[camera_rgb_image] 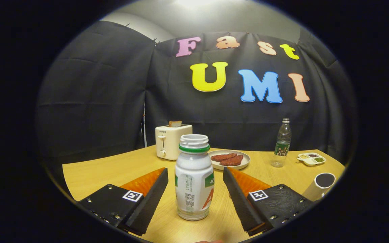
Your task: Take the bottle from table, then pour the juice into the cup, finally place the bottle on the coaster
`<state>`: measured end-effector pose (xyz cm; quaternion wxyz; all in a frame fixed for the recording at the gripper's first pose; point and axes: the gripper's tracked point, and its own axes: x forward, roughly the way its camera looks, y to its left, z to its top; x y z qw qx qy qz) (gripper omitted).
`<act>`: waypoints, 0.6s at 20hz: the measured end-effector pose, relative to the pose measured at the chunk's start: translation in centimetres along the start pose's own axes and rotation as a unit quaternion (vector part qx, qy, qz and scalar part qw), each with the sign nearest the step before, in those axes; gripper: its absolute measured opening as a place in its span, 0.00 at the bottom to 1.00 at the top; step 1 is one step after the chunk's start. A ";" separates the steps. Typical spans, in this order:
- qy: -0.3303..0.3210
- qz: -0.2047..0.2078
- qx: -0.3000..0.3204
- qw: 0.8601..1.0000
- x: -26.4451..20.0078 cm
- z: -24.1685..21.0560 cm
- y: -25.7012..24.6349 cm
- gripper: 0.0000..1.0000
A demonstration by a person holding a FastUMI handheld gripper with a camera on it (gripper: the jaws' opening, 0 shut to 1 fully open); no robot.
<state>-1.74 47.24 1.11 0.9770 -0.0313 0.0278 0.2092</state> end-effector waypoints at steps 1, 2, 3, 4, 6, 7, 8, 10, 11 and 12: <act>0.007 -0.002 -0.001 1.000 0.3 -0.7 0.0 0.98; 0.012 -0.003 -0.003 1.000 0.7 -1.1 0.2 0.96; 0.017 -0.007 -0.006 1.000 1.0 -1.6 0.1 0.94; 0.019 -0.009 -0.006 1.000 1.3 -1.9 0.1 0.92; 0.012 -0.013 -0.002 1.000 1.4 -1.8 0.3 0.80; 0.013 -0.014 0.001 1.000 1.6 -2.0 0.2 0.75; 0.009 -0.015 0.003 1.000 1.6 -1.9 0.2 0.73; 0.008 -0.017 0.009 1.000 1.5 -1.8 0.1 0.69; 0.008 -0.020 0.014 1.000 1.6 -1.9 -0.1 0.68; 0.009 -0.022 0.021 0.999 1.7 -1.7 -0.3 0.65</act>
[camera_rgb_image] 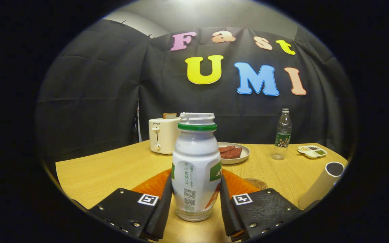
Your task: Take the bottle from table, then pour the juice into the cup, finally place the bottle on the coaster
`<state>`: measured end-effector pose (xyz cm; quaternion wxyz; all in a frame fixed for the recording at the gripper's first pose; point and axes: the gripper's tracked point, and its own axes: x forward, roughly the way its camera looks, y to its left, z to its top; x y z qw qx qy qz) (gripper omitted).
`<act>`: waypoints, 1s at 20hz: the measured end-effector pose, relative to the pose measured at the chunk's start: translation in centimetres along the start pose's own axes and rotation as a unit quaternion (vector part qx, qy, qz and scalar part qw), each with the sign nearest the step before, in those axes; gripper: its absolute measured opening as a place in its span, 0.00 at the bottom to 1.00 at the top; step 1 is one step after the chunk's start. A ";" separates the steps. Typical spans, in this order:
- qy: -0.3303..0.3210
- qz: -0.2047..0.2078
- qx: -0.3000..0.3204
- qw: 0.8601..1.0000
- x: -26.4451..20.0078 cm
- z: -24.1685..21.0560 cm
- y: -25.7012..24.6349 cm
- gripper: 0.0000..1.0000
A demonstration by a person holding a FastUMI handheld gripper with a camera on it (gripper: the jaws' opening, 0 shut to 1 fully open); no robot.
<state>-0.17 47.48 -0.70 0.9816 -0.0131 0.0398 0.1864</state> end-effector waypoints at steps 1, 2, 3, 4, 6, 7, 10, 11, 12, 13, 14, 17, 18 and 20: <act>-0.002 -0.001 0.012 1.000 -0.1 0.0 -0.2 0.65; -0.007 0.000 0.029 1.000 -0.2 0.3 -0.5 0.65; -0.014 0.000 0.048 0.999 -0.3 0.6 -0.7 0.65; -0.023 0.001 0.069 0.997 -0.4 1.2 -1.0 0.65; -0.041 0.004 0.109 0.993 -0.6 2.2 -1.6 0.65; -0.049 0.001 0.128 0.991 -0.8 2.6 -2.0 0.64; -0.073 0.000 0.183 0.980 -1.3 4.0 -2.9 0.64; -0.081 0.000 0.202 0.976 -1.4 4.5 -3.2 0.64; -0.088 0.001 0.221 0.971 -1.6 4.9 -3.6 0.64; -0.094 0.001 0.240 0.966 -1.8 5.2 -3.9 0.64; -0.100 0.000 0.260 0.960 -1.9 5.4 -4.3 0.64; -0.116 -0.012 0.328 0.937 -2.4 6.0 -5.8 0.64; -0.122 -0.014 0.351 0.928 -2.5 6.2 -6.2 0.64; -0.132 -0.025 0.393 0.910 -2.8 6.2 -7.4 0.64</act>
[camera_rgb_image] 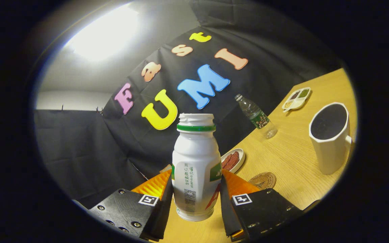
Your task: Take the bottle from table, then pour the juice into the cup, finally place the bottle on the coaster
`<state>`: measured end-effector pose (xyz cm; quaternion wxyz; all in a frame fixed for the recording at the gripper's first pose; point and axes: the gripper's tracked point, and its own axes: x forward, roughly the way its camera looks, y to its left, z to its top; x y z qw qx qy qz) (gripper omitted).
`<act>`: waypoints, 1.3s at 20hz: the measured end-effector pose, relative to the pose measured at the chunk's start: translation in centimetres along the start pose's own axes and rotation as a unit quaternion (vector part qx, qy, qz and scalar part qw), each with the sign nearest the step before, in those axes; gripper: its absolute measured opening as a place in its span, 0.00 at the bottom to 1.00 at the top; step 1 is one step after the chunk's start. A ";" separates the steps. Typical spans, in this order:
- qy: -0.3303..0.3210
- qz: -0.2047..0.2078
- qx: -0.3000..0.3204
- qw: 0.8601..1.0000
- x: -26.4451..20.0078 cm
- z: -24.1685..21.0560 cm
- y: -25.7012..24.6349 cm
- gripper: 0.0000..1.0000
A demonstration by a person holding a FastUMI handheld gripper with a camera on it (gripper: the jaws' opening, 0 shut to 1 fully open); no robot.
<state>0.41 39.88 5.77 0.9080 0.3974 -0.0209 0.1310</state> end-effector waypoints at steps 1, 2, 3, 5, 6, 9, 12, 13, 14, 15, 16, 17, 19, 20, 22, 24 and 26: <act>-0.006 -0.007 0.020 1.000 0.0 0.3 -0.5 0.64; -0.010 -0.012 0.036 0.999 -0.2 0.5 -0.9 0.64; -0.014 -0.018 0.051 0.998 -0.2 0.8 -1.4 0.64; -0.022 -0.032 0.073 0.997 -0.6 1.4 -2.3 0.64; -0.026 -0.037 0.084 0.995 -0.7 1.7 -2.8 0.64; -0.039 -0.044 0.124 0.991 -0.8 2.6 -3.9 0.64; -0.056 -0.044 0.170 0.983 -1.1 3.4 -4.5 0.64; -0.062 -0.043 0.183 0.980 -1.1 3.8 -4.6 0.64; -0.067 -0.041 0.196 0.977 -1.2 3.9 -4.6 0.64; -0.072 -0.038 0.207 0.975 -1.2 4.2 -4.6 0.64; -0.077 -0.036 0.217 0.972 -1.3 4.3 -4.7 0.64; -0.081 -0.034 0.228 0.970 -1.5 4.5 -4.8 0.64; -0.090 -0.028 0.249 0.964 -1.9 4.9 -4.5 0.64; -0.094 -0.026 0.261 0.961 -1.9 5.1 -4.6 0.64; -0.100 -0.022 0.279 0.955 -1.9 5.3 -4.5 0.64; -0.104 -0.018 0.295 0.950 -1.6 5.6 -4.3 0.64; -0.107 -0.014 0.307 0.945 -1.1 5.9 -4.1 0.64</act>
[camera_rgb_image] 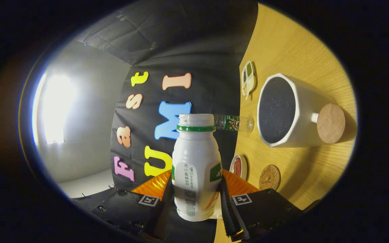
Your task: Take the bottle from table, then pour the juice into the cup, finally place the bottle on the coaster
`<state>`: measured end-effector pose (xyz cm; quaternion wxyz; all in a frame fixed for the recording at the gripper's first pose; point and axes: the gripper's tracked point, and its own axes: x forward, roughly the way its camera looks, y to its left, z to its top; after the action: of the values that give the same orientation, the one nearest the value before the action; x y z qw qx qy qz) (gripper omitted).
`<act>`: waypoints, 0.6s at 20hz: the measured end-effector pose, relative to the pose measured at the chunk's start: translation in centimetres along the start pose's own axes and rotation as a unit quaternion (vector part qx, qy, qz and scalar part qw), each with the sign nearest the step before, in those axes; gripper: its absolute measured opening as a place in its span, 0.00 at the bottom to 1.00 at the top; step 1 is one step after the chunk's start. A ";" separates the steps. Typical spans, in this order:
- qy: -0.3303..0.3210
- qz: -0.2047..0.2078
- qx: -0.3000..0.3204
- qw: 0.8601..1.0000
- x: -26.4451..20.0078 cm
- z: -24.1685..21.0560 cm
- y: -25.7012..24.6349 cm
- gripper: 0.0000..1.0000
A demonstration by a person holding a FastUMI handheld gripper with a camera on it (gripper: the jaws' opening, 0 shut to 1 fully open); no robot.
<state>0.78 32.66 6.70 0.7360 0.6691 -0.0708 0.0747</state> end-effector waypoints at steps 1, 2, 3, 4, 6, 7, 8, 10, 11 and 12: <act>-0.001 0.003 0.006 1.000 0.1 -0.1 0.2 0.64; -0.002 0.004 0.012 1.000 0.2 -0.1 0.3 0.64; -0.004 0.007 0.019 1.000 0.2 0.0 0.6 0.64; -0.006 0.009 0.025 1.000 0.3 0.0 0.8 0.64; -0.007 0.013 0.034 0.999 0.4 -0.2 1.0 0.64; -0.007 0.014 0.036 0.999 0.5 -0.2 1.1 0.64; -0.007 0.016 0.039 0.999 0.5 -0.3 1.2 0.64; -0.008 0.020 0.047 0.999 0.5 -0.2 1.5 0.64; -0.009 0.022 0.051 0.998 0.6 -0.2 1.6 0.64; -0.010 0.024 0.056 0.998 0.7 -0.2 1.7 0.64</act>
<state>1.13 33.00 8.48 0.6949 0.7079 -0.0899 0.0893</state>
